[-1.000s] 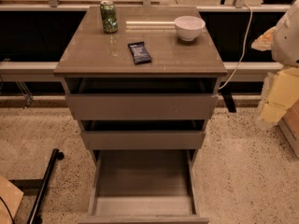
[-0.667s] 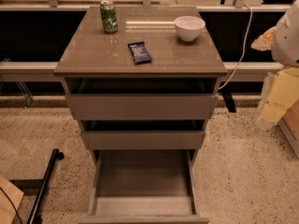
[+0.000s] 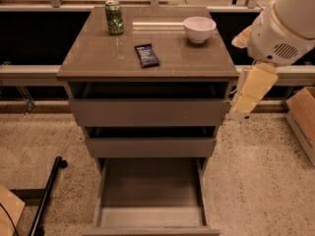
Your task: Place rxbar blueberry into bottom drawer
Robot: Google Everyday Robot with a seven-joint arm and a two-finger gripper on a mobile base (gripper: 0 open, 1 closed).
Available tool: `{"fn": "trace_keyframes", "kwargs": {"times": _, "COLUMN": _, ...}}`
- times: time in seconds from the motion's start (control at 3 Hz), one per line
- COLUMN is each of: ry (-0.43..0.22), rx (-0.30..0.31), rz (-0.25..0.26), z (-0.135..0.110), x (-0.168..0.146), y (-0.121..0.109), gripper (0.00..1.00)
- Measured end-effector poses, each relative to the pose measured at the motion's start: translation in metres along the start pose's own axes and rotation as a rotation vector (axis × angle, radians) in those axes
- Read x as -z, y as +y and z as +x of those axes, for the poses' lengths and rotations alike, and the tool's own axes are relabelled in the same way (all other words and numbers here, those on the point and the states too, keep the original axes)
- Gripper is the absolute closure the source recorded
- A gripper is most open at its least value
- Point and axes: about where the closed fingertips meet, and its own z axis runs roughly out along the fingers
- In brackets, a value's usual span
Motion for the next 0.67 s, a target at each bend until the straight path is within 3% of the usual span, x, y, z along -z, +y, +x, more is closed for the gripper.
{"fn": "trace_keyframes", "kwargs": {"times": 0.33, "ry": -0.106, "rx": 0.002, "rz": -0.038, "z": -0.0251, "x": -0.0368, "y": -0.0251, "gripper": 0.0}}
{"fn": "trace_keyframes", "kwargs": {"times": 0.67, "ry": -0.111, "rx": -0.004, "rz": -0.051, "z": -0.0243, "x": -0.044, "y": -0.0264, "gripper": 0.0}}
